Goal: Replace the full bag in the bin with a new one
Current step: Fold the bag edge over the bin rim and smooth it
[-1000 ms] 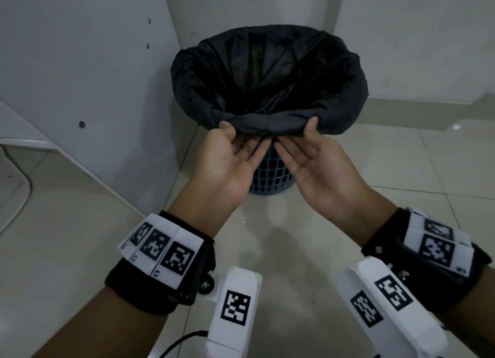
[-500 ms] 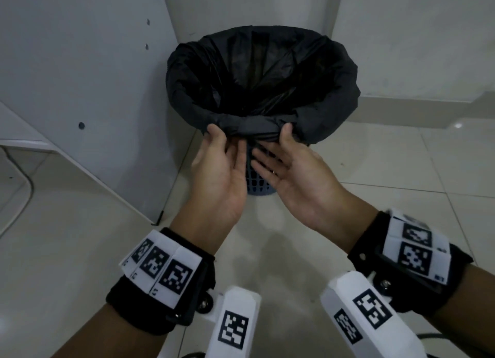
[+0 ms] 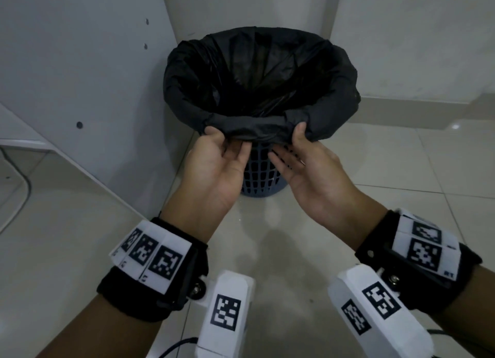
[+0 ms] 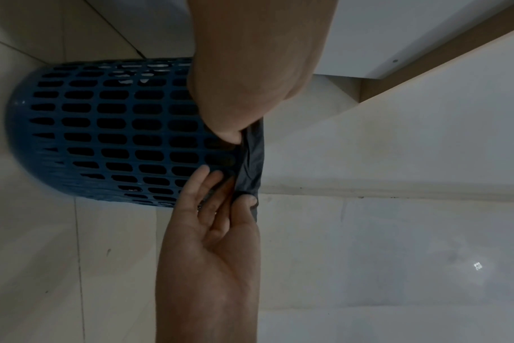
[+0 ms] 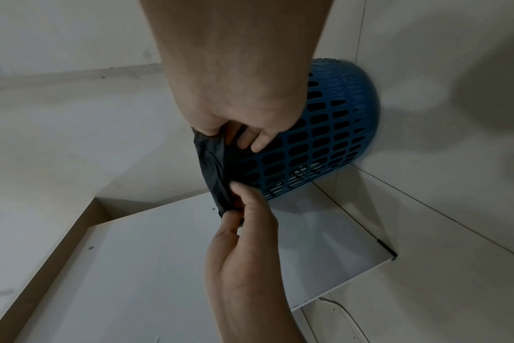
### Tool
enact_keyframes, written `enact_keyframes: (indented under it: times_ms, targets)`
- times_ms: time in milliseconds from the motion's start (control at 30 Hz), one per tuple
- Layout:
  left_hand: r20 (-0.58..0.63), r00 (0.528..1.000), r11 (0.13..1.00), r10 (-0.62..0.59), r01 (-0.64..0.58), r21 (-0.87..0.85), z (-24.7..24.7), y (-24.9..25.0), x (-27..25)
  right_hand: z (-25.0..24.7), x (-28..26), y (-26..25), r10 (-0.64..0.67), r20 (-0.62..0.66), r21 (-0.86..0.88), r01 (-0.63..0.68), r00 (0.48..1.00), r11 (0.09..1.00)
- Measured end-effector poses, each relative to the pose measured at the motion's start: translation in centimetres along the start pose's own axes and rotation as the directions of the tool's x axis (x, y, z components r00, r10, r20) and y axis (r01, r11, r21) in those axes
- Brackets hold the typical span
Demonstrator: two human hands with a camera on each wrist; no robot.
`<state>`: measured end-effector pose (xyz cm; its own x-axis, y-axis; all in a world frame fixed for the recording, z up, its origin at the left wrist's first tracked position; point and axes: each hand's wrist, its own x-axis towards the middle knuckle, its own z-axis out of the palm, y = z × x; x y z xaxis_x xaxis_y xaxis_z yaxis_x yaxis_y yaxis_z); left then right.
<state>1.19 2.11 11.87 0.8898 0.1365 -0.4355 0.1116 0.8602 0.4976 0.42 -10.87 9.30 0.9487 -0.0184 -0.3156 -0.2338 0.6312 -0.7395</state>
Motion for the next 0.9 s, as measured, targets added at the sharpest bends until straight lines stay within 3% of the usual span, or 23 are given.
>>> enact_keyframes:
  times_ms: [200,400,900]
  targets:
    - [-0.044,0.999,0.999,0.008,-0.01,-0.042,0.3,0.6,-0.1,0.3,-0.1,0.2,0.066,0.085,0.046,-0.071,0.994,0.996]
    - [-0.057,0.998,0.995,0.003,-0.008,-0.103,0.4,1.0,0.0,-0.6,0.1,-0.6,0.018,0.019,0.184,-0.022,1.0,0.983]
    - [-0.097,0.994,0.998,0.053,-0.057,-0.035,-0.5,0.9,1.3,-1.3,1.8,-2.3,-0.022,0.023,0.16,0.018,0.999,0.987]
